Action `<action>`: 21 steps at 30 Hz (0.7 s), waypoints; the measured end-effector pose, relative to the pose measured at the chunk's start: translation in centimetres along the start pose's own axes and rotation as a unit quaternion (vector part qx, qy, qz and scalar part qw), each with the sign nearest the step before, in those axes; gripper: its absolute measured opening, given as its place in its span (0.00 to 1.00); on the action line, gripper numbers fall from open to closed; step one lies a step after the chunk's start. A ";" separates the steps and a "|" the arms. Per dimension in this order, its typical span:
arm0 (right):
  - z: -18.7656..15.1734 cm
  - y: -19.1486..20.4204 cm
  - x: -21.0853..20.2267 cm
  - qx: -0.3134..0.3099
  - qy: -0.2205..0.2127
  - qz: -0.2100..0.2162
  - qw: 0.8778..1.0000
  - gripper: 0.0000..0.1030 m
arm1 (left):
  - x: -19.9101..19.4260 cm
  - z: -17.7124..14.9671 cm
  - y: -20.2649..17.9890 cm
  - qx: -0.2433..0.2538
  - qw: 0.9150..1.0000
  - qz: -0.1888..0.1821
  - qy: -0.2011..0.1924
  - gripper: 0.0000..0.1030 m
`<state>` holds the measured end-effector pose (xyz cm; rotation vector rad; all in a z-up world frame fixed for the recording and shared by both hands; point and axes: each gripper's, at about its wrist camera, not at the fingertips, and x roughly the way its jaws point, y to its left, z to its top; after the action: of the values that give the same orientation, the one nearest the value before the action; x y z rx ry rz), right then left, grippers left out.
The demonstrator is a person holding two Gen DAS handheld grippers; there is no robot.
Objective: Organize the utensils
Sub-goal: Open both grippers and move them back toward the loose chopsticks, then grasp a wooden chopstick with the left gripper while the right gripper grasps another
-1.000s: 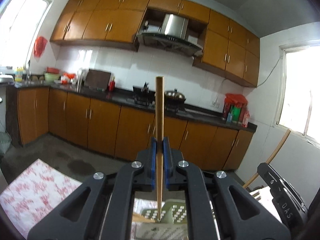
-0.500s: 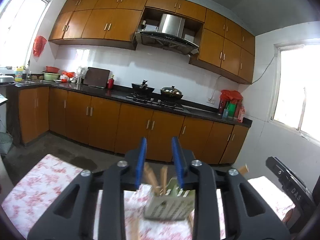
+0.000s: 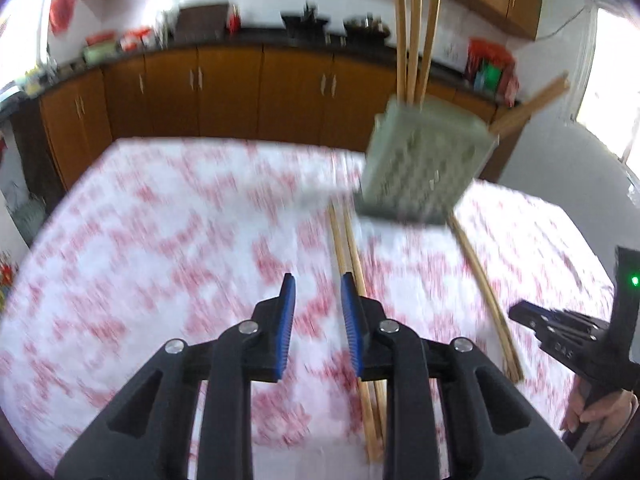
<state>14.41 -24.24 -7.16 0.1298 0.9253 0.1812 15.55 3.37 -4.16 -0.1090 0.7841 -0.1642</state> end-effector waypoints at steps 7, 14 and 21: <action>-0.6 -0.3 0.7 -0.007 0.002 -0.039 0.999 0.08 | 2.7 -2.3 -1.4 0.015 0.998 -0.019 0.054 0.21; -0.8 -2.2 0.4 0.011 -0.005 -0.062 0.998 0.08 | 4.1 -3.7 -2.4 0.035 0.996 -0.023 0.078 0.18; -1.5 -1.8 0.4 -0.003 -0.003 -0.055 0.998 0.09 | 5.0 -4.2 -3.2 0.065 0.995 0.014 0.081 0.13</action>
<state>13.57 -25.83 -8.67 0.0731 0.9240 0.0822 15.70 -0.83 -10.08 0.0397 0.9329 -0.1988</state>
